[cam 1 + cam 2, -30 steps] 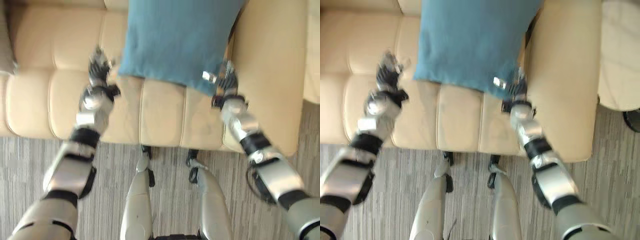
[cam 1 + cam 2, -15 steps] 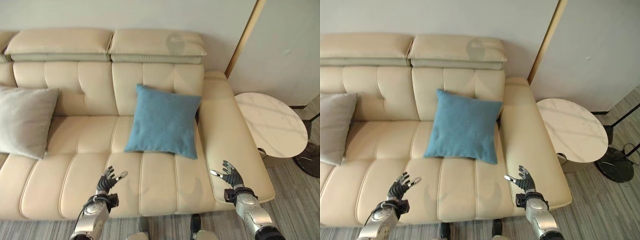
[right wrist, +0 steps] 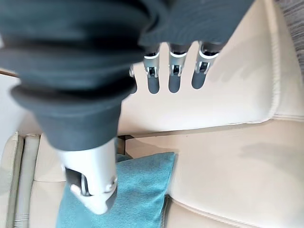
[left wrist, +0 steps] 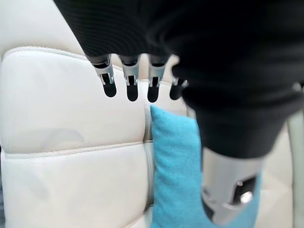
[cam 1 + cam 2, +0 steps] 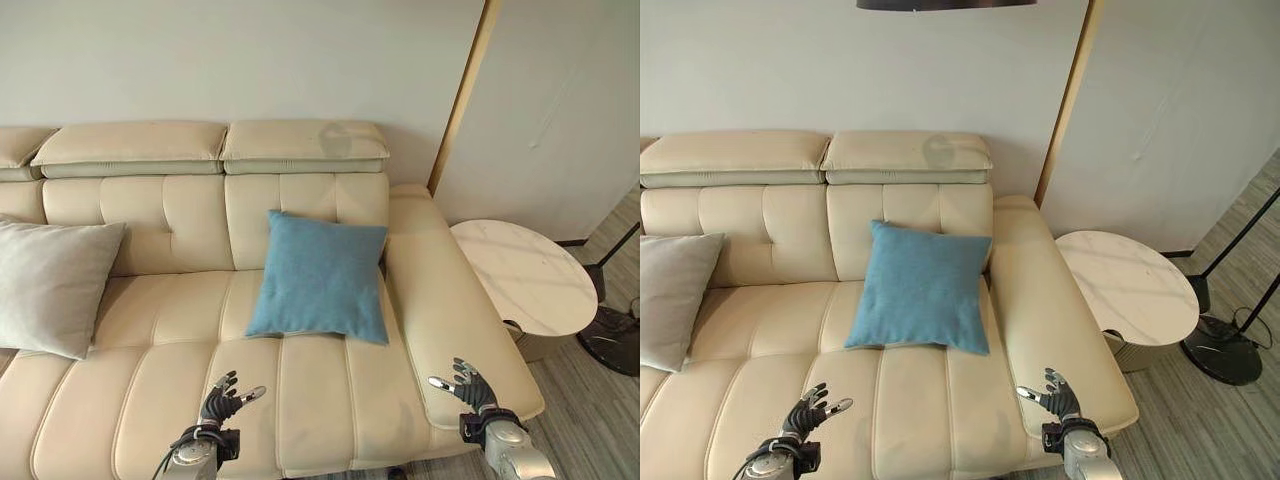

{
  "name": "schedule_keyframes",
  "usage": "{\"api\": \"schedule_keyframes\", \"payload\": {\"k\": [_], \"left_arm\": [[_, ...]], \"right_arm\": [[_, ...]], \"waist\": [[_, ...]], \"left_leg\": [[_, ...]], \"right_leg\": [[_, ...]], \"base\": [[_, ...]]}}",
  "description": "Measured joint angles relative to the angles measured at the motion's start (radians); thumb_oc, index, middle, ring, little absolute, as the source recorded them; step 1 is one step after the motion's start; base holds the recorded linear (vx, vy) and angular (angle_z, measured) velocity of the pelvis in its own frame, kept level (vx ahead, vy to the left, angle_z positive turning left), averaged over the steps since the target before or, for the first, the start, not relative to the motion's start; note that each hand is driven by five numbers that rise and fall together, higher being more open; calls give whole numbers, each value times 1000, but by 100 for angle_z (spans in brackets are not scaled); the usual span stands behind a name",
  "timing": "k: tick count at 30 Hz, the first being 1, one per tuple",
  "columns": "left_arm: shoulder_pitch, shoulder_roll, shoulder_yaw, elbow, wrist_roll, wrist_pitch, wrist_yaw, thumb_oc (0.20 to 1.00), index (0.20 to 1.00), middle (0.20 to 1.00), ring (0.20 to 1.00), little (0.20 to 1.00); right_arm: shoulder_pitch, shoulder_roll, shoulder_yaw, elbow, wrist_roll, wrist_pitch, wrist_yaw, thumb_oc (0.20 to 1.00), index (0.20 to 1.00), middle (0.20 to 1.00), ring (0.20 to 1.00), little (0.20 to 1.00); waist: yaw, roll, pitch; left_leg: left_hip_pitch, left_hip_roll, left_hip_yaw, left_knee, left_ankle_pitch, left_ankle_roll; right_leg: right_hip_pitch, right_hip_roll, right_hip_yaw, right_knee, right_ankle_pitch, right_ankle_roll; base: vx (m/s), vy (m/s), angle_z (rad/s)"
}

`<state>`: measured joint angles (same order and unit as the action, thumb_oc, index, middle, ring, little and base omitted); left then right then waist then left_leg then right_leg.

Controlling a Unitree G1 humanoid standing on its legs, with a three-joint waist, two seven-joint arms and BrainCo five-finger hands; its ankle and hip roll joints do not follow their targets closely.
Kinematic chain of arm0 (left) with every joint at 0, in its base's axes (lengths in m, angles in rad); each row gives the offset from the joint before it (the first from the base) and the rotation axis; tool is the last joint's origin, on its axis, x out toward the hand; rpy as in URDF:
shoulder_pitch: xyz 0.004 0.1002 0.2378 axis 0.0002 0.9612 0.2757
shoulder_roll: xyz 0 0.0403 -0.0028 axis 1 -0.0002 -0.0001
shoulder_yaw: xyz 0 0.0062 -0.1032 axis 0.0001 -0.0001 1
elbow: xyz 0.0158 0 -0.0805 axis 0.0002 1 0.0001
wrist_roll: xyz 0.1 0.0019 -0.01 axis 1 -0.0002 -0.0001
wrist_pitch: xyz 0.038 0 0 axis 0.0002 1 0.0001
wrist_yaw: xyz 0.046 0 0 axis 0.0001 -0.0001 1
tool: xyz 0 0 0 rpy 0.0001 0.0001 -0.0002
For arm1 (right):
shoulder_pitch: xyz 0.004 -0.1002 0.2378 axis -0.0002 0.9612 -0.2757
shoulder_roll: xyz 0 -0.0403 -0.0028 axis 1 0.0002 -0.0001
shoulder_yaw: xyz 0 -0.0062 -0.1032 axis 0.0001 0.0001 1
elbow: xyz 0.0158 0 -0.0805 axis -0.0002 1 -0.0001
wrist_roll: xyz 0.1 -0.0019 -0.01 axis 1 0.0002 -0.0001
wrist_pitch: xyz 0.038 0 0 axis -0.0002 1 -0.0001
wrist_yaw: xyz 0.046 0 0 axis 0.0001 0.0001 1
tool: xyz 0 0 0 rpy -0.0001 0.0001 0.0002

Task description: Pick up all the scattered cushions and arrange them neatly on the sofa.

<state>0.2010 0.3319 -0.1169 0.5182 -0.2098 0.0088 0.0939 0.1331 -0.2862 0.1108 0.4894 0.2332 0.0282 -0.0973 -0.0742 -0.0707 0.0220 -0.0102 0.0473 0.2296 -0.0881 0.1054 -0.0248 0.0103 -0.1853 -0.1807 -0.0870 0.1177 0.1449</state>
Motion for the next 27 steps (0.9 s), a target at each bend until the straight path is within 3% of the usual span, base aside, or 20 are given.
{"api": "schedule_keyframes", "payload": {"k": [4,5,6,7,8,9,10,11,12,13,14,15,18,19,22,24,25,26,27], "left_arm": [[-34,16,-4,-20,37,5,-8,1000,1000,1000,1000,1000],[-47,16,1,-32,36,3,-9,1000,1000,1000,1000,1000],[-56,14,3,-31,36,4,-9,1000,1000,1000,1000,1000],[-73,8,3,-31,36,4,-9,1000,1000,1000,1000,1000],[-78,6,5,-42,35,3,-7,1000,1000,1000,1000,1000],[-63,8,17,-44,34,1,-3,1000,1000,1000,1000,1000],[-57,5,31,-45,34,1,1,1000,1000,1000,1000,1000],[-53,1,40,-42,34,1,8,1000,1000,1000,1000,1000],[-47,-13,39,-39,34,4,16,1000,1000,1000,1000,1000],[-35,-17,40,-42,34,4,17,1000,1000,1000,1000,1000],[-32,-20,40,-32,34,5,19,1000,1000,1000,1000,1000],[-30,-21,40,-31,33,5,22,1000,1000,1000,1000,1000],[-28,-28,40,-31,33,3,30,1000,1000,1000,1000,1000],[-17,-33,38,-38,31,3,35,1000,1000,1000,1000,1000],[-43,-52,38,-34,2,3,37,1000,1000,1000,1000,1000],[-68,-54,41,-18,-46,3,37,1000,1000,1000,1000,1000],[-68,-51,44,-12,-65,3,37,1000,1000,1000,1000,1000],[-75,-52,44,3,-90,2,37,1000,1000,1000,1000,1000],[-76,-58,42,14,-98,2,36,1000,1000,1000,1000,1000]], "right_arm": [[-7,33,-14,0,-17,-4,-4,1000,1000,1000,1000,1000],[-37,33,-9,4,-17,-4,-9,1000,1000,1000,1000,1000],[-53,33,-6,11,-17,-4,-9,1000,1000,1000,1000,1000],[-56,32,-5,17,-17,-1,-10,1000,1000,1000,1000,1000],[-51,31,-4,17,-17,1,-9,1000,1000,1000,1000,1000],[-60,30,-3,12,-17,-1,-10,1000,1000,1000,1000,1000],[-69,31,-4,11,-18,-3,-10,1000,1000,1000,1000,1000],[-78,26,-4,8,-19,-2,-11,1000,1000,1000,1000,1000],[-83,7,-3,-1,-20,-3,-12,1000,1000,1000,1000,1000],[-78,-2,-2,-8,-23,-3,-16,1000,1000,1000,1000,1000],[-72,-7,-2,-7,-27,0,-22,1000,1000,1000,1000,1000],[-68,-12,-1,-8,-28,0,-23,1000,1000,1000,1000,1000],[-50,-31,6,-26,-30,-1,-24,1000,1000,1000,1000,1000],[-47,-34,11,-27,-30,-6,-27,1000,1000,1000,1000,1000],[-45,-40,29,-25,-29,-4,-34,1000,1000,1000,1000,1000],[-41,-30,38,-26,-29,-1,-33,1000,1000,1000,1000,1000],[-43,-18,39,-30,-29,-1,-33,1000,1000,1000,1000,1000],[-50,-15,39,-36,-29,-1,-32,1000,1000,1000,1000,1000],[-63,-21,38,-37,-29,-1,-32,1000,1000,1000,1000,1000]], "waist": [[-15,-19,49],[3,1,72],[1,21,95],[-2,45,110],[8,62,119],[31,62,120],[45,54,118],[59,46,119],[61,79,131],[62,86,133],[61,89,130],[62,96,129],[67,109,126],[63,126,129],[59,112,134],[57,71,140],[58,42,130],[56,32,131],[51,33,134]], "left_leg": [[-40,-9,29,23,22,25],[-56,18,51,21,35,49],[-60,35,63,9,44,60],[-63,56,68,1,58,71],[-62,66,81,1,53,63],[-60,72,115,1,66,59],[-59,76,132,1,66,57],[-60,81,140,1,75,45],[-63,108,139,2,78,34],[-73,118,136,6,67,16],[-87,123,125,13,19,-48],[-97,123,106,18,-28,-84],[-127,156,68,47,-43,-78],[-152,176,48,56,-38,-83],[-169,168,19,55,-85,-121],[-189,130,-18,118,-69,-91],[-196,106,-23,172,-70,-91],[-184,97,-29,217,-76,-88],[-126,92,-33,233,-83,-80]], "right_leg": [[-79,1,18,49,84,-8],[-91,13,23,28,128,23],[-106,18,19,65,90,46],[-132,35,6,215,-13,24],[-128,40,2,331,-107,24],[-117,38,-8,430,-218,18],[-97,41,-10,426,-262,6],[-72,53,-15,377,-290,-42],[-61,84,-19,346,-280,-60],[-72,100,-3,330,-269,-77],[-74,115,1,299,-261,-87],[-68,132,-5,270,-254,-93],[-69,176,13,243,-217,-121],[-81,198,-8,267,-211,-135],[-87,191,-39,259,-194,-182],[-79,146,-72,212,-149,-226],[-74,121,-70,172,-122,-226],[-54,105,-72,139,-97,-220],[-30,96,-71,107,-63,-191]], "base": [[-343,20,-30],[-156,0,-48],[-145,-10,-43],[-202,-60,-27],[-254,-100,-44],[-264,-186,-66],[-191,-206,-75],[-132,-169,-52],[-74,-126,-31],[-140,-197,-15],[-142,-194,-8],[-187,-203,7],[-270,-183,6],[-246,-93,24],[-184,-73,34],[-109,-41,27],[-77,-19,18],[-61,-5,11],[-57,12,15]]}}
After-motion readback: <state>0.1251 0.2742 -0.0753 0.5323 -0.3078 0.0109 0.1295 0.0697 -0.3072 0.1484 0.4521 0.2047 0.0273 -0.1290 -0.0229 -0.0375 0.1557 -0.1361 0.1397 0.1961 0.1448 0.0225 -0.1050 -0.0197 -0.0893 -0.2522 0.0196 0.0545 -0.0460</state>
